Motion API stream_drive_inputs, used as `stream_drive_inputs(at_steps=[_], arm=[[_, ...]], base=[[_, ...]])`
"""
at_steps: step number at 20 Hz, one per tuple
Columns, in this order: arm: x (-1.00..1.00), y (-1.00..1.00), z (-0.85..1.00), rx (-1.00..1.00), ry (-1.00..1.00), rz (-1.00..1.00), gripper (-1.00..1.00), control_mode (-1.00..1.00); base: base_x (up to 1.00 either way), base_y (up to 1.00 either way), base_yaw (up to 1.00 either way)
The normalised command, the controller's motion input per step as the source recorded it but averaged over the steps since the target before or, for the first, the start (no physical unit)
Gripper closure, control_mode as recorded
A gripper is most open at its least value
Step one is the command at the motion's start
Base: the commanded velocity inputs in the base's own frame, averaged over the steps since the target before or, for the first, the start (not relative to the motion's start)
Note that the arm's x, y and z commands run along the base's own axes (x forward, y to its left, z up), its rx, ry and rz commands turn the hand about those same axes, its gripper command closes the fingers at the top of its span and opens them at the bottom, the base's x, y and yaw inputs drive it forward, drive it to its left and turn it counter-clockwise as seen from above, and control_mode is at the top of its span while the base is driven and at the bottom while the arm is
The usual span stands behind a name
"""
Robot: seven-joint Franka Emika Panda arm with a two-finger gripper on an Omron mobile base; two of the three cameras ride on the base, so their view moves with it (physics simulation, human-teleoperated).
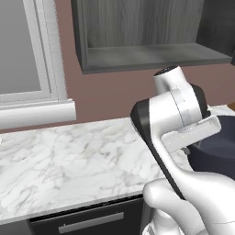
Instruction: Pick the kettle from the cabinet and place it on a stove burner. Then pick the pot from the counter and place it on another stove burner. Finally, turn both burners on.
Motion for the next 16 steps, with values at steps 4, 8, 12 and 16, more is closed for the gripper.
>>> stream_drive_inputs(at_steps=[4, 8, 12, 16], arm=[[-0.04, 0.00, 0.01, 0.00, 0.00, -0.01, 1.00, -1.00], [0.00, 0.00, 0.00, 0.00, 0.00, 0.00, 1.00, -1.00], [0.00, 0.00, 0.00, 0.00, 0.00, 0.00, 1.00, -1.00], [0.00, 0.00, 0.00, 0.00, 0.00, 0.00, 1.00, -1.00]], base=[[0.00, 0.00, 0.00], [0.00, 0.00, 0.00], [0.00, 0.00, 0.00], [0.00, 0.00, 0.00]])
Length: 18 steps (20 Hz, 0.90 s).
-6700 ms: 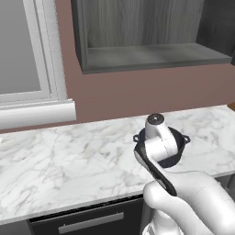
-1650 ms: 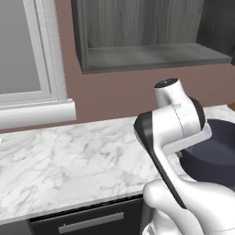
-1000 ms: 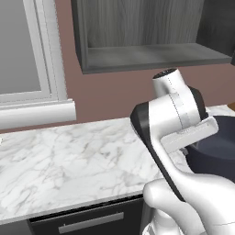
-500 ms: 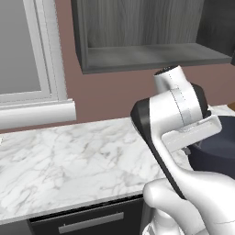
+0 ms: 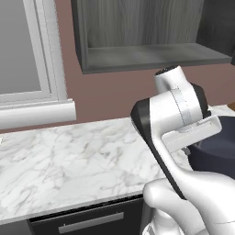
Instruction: Pick the kettle from the cabinet and place it on a stove burner. Then pick the pot from the counter and place it on another stove burner. Finally, turn both burners on.
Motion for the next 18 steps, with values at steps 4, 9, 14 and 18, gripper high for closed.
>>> stream_drive_inputs(at_steps=[4, 9, 14, 18], arm=[[0.00, 0.00, 0.00, 0.00, 0.00, 0.00, 1.00, -1.00], [-0.17, 0.00, 0.00, 0.00, -0.06, -0.01, 1.00, 1.00], [0.00, 0.00, 0.00, 0.00, 0.00, 0.00, 1.00, 1.00], [0.00, 0.00, 0.00, 0.00, 0.00, 0.00, 1.00, 1.00]], base=[[0.00, 0.00, 0.00], [-0.14, 0.00, -0.01], [-0.81, 0.00, -0.10], [-0.74, 0.00, -0.10]])
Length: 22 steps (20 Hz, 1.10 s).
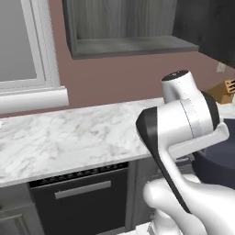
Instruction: Pick the kettle from the cabinet and place it on a stove burner. Then pick the pot from the counter and place it on another stove burner. Finally, turn both burners on.
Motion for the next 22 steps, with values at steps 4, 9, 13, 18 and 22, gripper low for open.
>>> stream_drive_inputs(at_steps=[4, 9, 13, 18, 22], arm=[[0.00, 0.00, 0.00, 0.00, 0.00, 0.00, 1.00, 1.00], [0.00, 0.00, 0.00, 0.00, 0.00, 0.00, 1.00, 1.00], [0.00, 0.00, 0.00, 0.00, 0.00, 0.00, 1.00, 1.00], [0.00, 0.00, 0.00, 0.00, 0.00, 0.00, 1.00, 1.00], [0.00, 0.00, 0.00, 0.00, 0.00, 0.00, 1.00, 1.00]], base=[[-0.68, 0.00, -0.11], [-0.61, 0.00, -0.16], [-0.47, 0.00, -0.25], [-0.27, 0.00, -0.32], [-0.21, 0.00, -0.34]])
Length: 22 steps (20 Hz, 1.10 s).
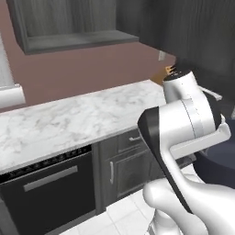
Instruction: Pick the kettle from the cabinet and place it on a stove burner. Then pick the pot from the counter and place it on another stove burner. Finally, turn both burners on.
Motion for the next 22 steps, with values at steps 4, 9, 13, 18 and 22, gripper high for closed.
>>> stream_drive_inputs(at_steps=[4, 9, 13, 18, 22], arm=[[0.00, 0.00, 0.00, 0.00, 0.00, 0.00, 1.00, 1.00], [0.00, 0.00, 0.00, 0.00, 0.00, 0.00, 1.00, 1.00], [0.00, 0.00, 0.00, 0.00, 0.00, 0.00, 1.00, 1.00], [0.00, 0.00, 0.00, 0.00, 0.00, 0.00, 1.00, 1.00], [0.00, 0.00, 0.00, 0.00, 0.00, 0.00, 1.00, 1.00]], base=[[-0.24, 0.00, -0.36], [-0.24, -0.02, -0.38], [-0.23, -0.03, -0.38], [-0.14, -0.07, -0.36], [-0.10, -0.12, -0.36]])
